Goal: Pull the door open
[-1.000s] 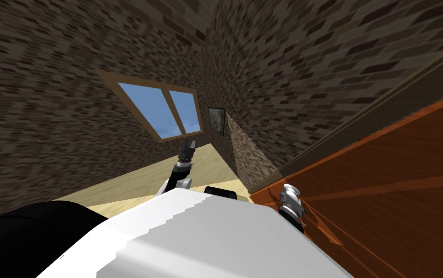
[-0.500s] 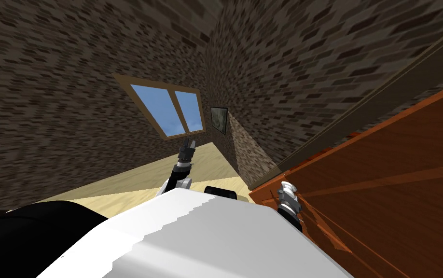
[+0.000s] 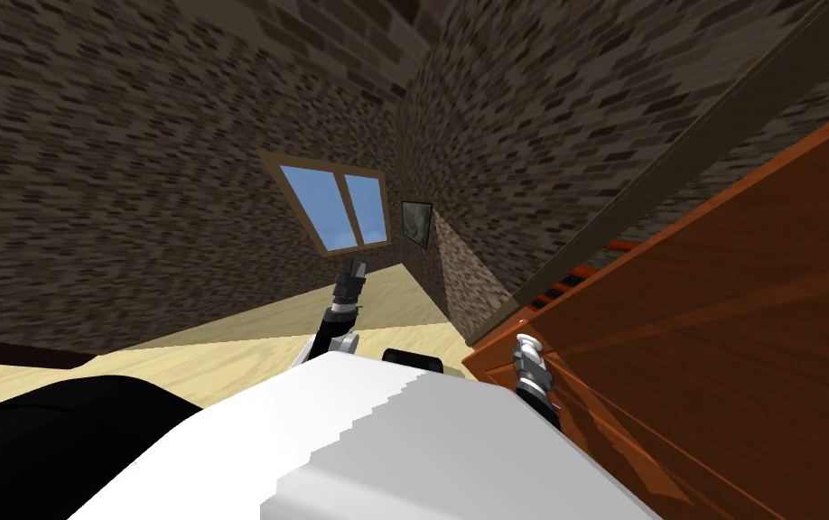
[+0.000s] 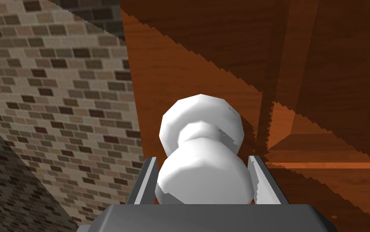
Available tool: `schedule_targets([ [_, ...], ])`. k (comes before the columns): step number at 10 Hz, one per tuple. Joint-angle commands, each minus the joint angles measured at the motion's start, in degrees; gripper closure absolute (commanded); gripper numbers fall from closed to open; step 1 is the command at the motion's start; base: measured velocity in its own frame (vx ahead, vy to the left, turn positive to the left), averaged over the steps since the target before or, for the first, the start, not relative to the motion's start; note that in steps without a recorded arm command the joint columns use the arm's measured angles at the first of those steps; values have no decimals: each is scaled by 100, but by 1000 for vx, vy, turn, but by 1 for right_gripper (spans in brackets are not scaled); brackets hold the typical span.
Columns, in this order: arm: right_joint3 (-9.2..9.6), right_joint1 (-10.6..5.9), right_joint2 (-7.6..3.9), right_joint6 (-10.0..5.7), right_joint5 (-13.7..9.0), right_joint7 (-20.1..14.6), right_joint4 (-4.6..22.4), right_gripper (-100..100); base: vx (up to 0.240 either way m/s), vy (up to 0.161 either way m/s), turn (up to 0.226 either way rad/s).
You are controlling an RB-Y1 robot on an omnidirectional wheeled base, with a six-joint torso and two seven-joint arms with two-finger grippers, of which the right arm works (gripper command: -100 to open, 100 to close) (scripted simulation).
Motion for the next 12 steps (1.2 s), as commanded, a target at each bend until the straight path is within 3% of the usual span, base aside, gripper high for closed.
schedule_targets([
  [1,115,49,-32,11,75,-62,-107,100,-267,39,83],
  [2,75,-3,-24,-1,49,-50,-20,100,-118,29,29],
  [3,240,59,-63,-30,143,-143,-85,100,-199,19,74],
  [7,590,204,-203,-136,349,-365,-254,100,-254,27,73],
  [9,726,261,-258,-177,429,-451,-319,100,-246,36,50],
  [10,682,244,-243,-153,405,-414,-302,100,-103,32,7],
  [12,882,344,-309,-242,522,-528,-375,100,-183,-18,70],
])
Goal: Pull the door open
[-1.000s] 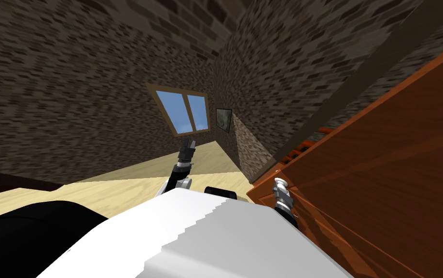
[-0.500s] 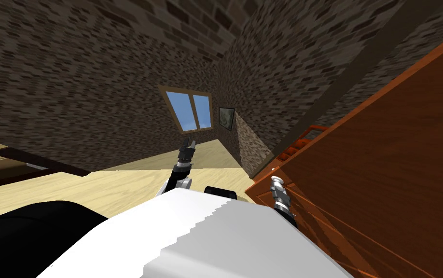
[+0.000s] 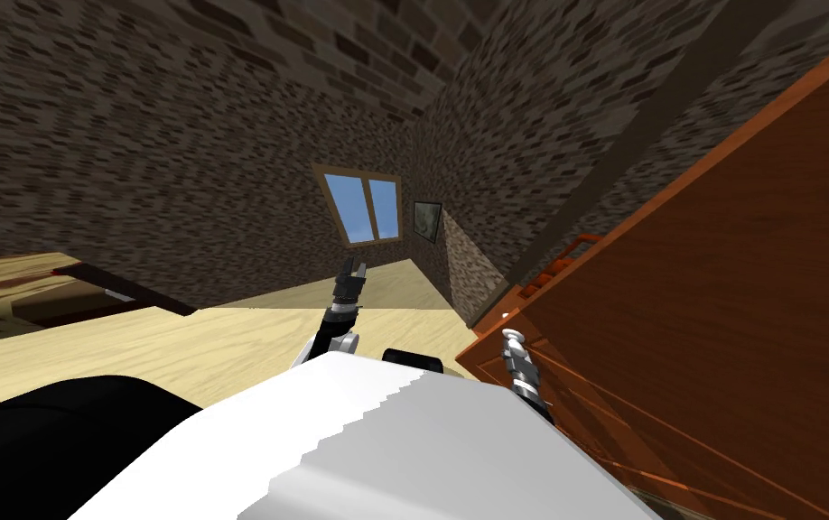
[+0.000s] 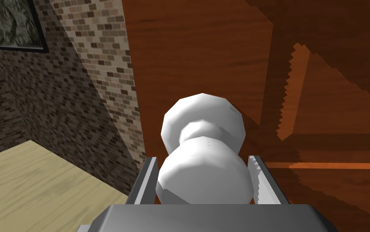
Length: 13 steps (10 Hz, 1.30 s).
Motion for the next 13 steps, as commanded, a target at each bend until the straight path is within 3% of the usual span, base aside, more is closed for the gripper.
schedule_targets([
  [1,118,55,-51,-77,75,-74,-38,100,-202,4,44],
  [5,432,204,-189,-251,266,-264,-170,100,-221,0,50],
  [7,440,222,-202,-218,271,-252,-211,100,-148,0,22],
  [8,583,288,-240,-301,363,-315,-247,100,-141,-24,43],
  [13,899,427,-375,-536,582,-466,-354,100,-196,-38,49],
])
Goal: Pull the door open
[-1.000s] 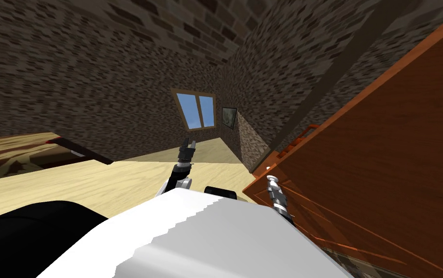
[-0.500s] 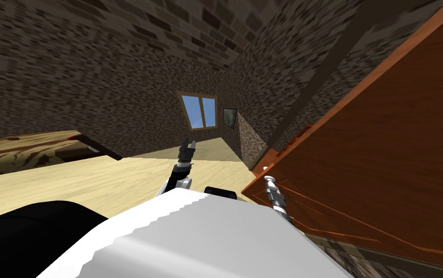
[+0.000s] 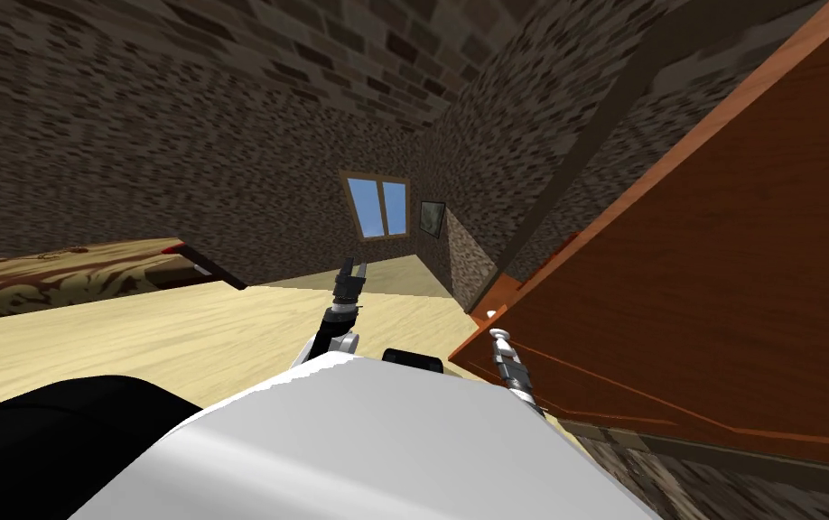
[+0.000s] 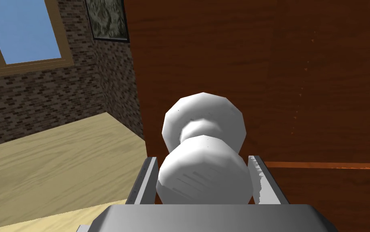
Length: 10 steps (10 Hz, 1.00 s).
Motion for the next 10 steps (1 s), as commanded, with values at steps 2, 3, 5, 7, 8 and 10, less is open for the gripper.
schedule_targets([
  [2,161,78,-78,-147,111,-98,-31,100,-190,-27,35],
  [3,219,103,-102,-190,151,-125,-51,100,-195,-48,34],
  [5,271,97,-111,-228,193,-169,9,100,-113,-21,61],
  [7,315,110,-143,-293,233,-214,31,100,-172,-35,94],
  [8,349,119,-168,-342,262,-249,48,100,-205,-64,123],
  [10,419,138,-219,-444,325,-322,84,100,-188,-44,113],
])
